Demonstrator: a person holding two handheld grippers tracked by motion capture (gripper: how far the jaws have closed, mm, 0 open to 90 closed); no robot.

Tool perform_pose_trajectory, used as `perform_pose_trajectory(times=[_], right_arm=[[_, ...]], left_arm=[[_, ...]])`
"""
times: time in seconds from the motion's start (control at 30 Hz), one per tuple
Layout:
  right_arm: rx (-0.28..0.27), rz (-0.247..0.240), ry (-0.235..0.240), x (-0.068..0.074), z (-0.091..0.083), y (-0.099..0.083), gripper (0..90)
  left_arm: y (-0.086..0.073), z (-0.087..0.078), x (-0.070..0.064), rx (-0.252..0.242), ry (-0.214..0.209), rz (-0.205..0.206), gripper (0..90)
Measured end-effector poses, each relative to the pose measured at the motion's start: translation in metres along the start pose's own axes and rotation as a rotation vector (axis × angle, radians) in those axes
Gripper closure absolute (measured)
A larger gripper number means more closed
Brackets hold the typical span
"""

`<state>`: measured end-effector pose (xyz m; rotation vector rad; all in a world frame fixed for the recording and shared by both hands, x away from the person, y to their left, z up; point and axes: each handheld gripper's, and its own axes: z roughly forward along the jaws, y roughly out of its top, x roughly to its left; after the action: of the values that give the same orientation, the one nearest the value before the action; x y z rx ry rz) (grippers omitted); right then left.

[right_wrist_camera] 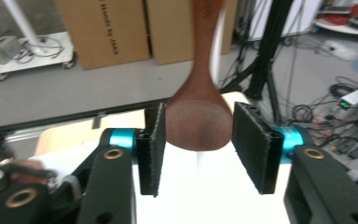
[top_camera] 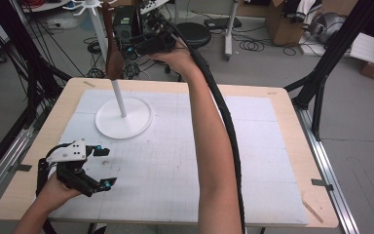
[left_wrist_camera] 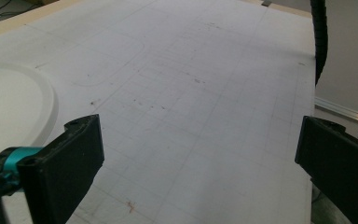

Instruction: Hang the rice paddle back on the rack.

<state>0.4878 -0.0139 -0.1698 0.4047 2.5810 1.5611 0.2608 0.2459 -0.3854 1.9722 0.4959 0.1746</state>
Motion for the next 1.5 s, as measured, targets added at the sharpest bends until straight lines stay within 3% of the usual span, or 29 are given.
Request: perform_pose_trajectory(times=[0.07, 0.27, 0.33, 0.4, 0.47, 0.63, 0.83, 1.03, 1.13, 1.27, 1.37, 1.5], right_arm=[[-0.003, -0.005, 0.015, 0.004, -0.002, -0.004, 48.1], [-0.019, 0.023, 0.093, 0.01, -0.005, -0.019, 27.6], [-0.019, 0.027, 0.095, 0.014, -0.005, -0.023, 15.5], [-0.028, 0.03, 0.066, 0.018, -0.006, -0.027, 9.3], [-0.033, 0.044, 0.071, 0.02, -0.006, -0.032, 1.5], [-0.029, 0.061, 0.068, 0.025, -0.011, -0.046, 0.5], [-0.023, 0.041, 0.044, 0.033, -0.019, -0.065, 0.5], [-0.051, 0.036, 0.009, 0.041, -0.031, -0.081, 0.4], [-0.075, 0.058, 0.007, 0.043, -0.039, -0.091, 0.5], [-0.073, 0.052, 0.003, 0.046, -0.044, -0.101, 0.5], [-0.076, 0.062, 0.006, 0.052, -0.05, -0.109, 0.5], [-0.057, 0.034, 0.002, 0.064, -0.054, -0.117, 0.5]], left_arm=[[0.0, 0.001, 0.0, 0.0, -0.002, -0.002, 1.7], [-0.001, 0.004, -0.001, 0.002, -0.006, -0.011, 1.7], [-0.001, 0.005, -0.001, -0.004, -0.012, -0.015, 1.7], [-0.001, 0.006, -0.001, -0.004, -0.015, -0.014, 1.7], [-0.001, 0.006, -0.001, -0.004, -0.013, -0.018, 1.7], [-0.001, 0.005, 0.0, -0.016, -0.019, -0.024, 1.7], [-0.002, 0.005, 0.002, -0.044, -0.021, -0.034, 1.7], [-0.003, 0.006, 0.004, -0.048, -0.015, -0.053, 1.7], [-0.003, 0.006, 0.005, -0.055, -0.015, -0.057, 1.7], [-0.003, 0.005, 0.005, -0.068, -0.017, -0.061, 1.7], [-0.003, 0.004, 0.006, -0.078, -0.017, -0.063, 1.7], [-0.003, 0.003, 0.006, -0.086, -0.013, -0.067, 1.7]])
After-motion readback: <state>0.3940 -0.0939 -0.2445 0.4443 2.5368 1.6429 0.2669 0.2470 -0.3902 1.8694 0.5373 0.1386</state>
